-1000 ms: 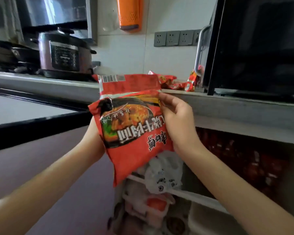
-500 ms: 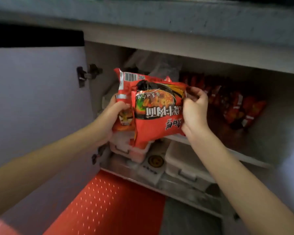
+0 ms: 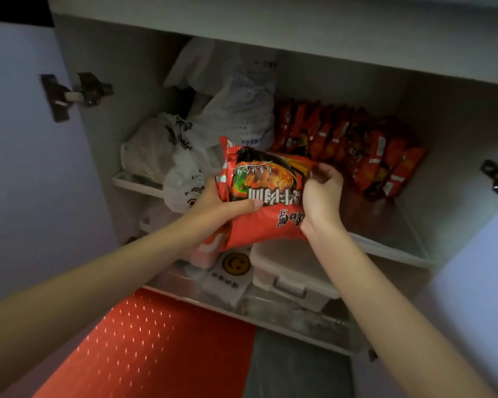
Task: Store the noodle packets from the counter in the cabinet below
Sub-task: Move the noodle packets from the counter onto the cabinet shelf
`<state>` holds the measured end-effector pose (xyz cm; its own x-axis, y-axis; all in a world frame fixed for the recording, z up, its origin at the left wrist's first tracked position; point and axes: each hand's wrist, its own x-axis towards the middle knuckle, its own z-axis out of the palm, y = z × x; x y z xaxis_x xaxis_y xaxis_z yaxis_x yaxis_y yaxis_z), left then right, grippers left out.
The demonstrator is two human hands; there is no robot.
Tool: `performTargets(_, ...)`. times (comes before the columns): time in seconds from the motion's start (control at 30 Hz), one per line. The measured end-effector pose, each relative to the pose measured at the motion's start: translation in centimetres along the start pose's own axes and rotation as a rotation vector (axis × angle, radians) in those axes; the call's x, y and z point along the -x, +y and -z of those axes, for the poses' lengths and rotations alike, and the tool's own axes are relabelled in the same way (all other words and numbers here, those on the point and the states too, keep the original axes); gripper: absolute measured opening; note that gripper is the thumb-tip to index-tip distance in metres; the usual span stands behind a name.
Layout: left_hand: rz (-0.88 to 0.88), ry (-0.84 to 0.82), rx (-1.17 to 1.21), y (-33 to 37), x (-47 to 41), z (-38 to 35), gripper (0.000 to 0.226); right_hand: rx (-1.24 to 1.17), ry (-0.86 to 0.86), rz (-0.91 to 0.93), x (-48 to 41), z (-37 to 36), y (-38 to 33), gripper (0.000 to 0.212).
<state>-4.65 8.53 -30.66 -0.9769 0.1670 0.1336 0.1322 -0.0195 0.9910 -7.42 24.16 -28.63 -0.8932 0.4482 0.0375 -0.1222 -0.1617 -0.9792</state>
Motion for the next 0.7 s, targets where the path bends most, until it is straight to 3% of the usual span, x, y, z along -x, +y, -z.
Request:
performTargets(0.07,-0.041,0.007,0.009,0.4,-0.5,-0.4,0.041,0.013,-0.010,0.052,-0.3,0.3,-0.3,0.031)
performTargets(0.13,-0.074,-0.025,0.014,0.5,-1.0,-0.5,0.033,0.028,-0.061,0.134,-0.5,0.7,-0.7,0.030)
performTargets(0.27,-0.066,-0.096,0.037,1.3,-1.4,-1.0,0.029,0.233,-0.176,0.377,-1.0,2.0,-1.2,0.037)
performTargets(0.37,-0.071,-0.145,-0.010,1.9,-2.1,-1.9,0.037,0.345,-0.164,0.467,-1.9,2.7,-1.4,0.040)
performTargets(0.5,-0.061,-0.057,-0.013,2.1,-5.2,-3.4,0.055,0.281,-0.058,0.489,-4.6,3.1,-2.3,0.040)
performTargets(0.57,-0.076,-0.128,-0.056,2.0,-6.4,-4.6,0.067,0.249,0.027,0.474,-6.2,3.3,-2.5,0.039)
performTargets(0.7,-0.113,-0.187,-0.146,0.4,-8.3,-6.5,0.083,0.064,0.165,0.240,-8.9,3.6,-1.6,0.038)
